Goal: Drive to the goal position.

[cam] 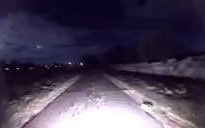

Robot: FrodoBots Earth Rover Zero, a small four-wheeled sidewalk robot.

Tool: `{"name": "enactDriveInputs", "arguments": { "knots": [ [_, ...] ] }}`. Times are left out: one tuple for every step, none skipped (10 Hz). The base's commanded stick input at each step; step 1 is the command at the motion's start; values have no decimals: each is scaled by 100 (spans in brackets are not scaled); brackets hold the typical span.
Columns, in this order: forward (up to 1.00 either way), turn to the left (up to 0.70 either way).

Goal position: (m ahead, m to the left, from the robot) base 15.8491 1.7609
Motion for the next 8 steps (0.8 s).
{"name": "enactDriveInputs", "arguments": {
  "knots": [
    [85,0],
    [85,0],
    [85,0],
    [85,0],
    [85,0],
    [85,0],
    [85,0],
    [85,0]
  ]
}}
